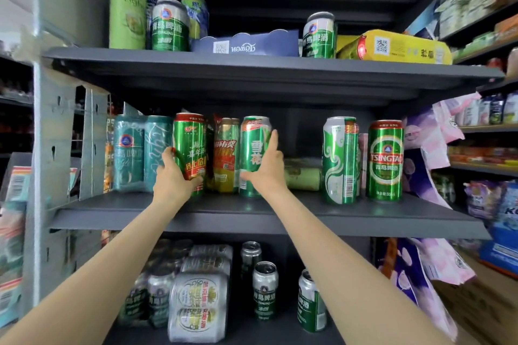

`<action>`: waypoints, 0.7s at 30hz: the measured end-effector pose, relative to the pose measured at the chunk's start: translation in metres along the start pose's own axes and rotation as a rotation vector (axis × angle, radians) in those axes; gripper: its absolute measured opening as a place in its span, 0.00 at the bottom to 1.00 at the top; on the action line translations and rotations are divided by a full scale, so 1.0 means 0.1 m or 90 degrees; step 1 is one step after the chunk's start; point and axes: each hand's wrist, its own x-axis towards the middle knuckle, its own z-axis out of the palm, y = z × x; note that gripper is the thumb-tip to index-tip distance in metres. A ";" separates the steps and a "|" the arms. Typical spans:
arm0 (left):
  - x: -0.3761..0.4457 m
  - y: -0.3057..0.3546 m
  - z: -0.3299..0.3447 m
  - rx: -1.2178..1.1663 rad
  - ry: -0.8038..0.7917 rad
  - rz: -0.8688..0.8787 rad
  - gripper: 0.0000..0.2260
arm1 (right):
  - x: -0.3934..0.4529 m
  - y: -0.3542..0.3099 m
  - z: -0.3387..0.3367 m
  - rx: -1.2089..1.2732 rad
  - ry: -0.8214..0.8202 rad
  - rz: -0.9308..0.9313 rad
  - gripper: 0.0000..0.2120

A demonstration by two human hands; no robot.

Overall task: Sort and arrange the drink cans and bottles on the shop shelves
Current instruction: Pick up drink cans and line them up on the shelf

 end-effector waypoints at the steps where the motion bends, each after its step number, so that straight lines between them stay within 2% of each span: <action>1: -0.01 -0.01 0.01 0.004 0.006 0.006 0.38 | 0.01 -0.02 0.07 0.008 0.000 0.005 0.52; 5: -0.09 -0.01 0.04 0.035 0.059 0.072 0.37 | -0.12 0.01 0.00 -0.027 0.031 -0.048 0.48; 9: -0.27 0.11 0.08 0.051 0.181 0.226 0.27 | -0.47 0.17 -0.66 -0.132 0.264 -0.225 0.27; 11: -0.35 0.19 0.16 0.055 0.156 0.280 0.26 | -0.56 0.32 -1.00 -0.180 0.348 -0.222 0.22; 13: -0.39 0.30 0.29 0.050 0.075 0.280 0.30 | -0.53 0.48 -1.21 -0.221 0.323 -0.125 0.27; 16: -0.38 0.48 0.48 0.056 -0.045 0.168 0.39 | -0.48 0.61 -1.32 -0.188 0.171 0.048 0.35; 18: -0.34 0.59 0.58 0.070 -0.086 0.088 0.45 | -0.45 0.68 -1.28 -0.160 0.112 0.092 0.35; 21: -0.27 0.68 0.71 0.138 -0.071 0.054 0.50 | -0.38 0.68 -1.17 -0.157 0.109 0.102 0.38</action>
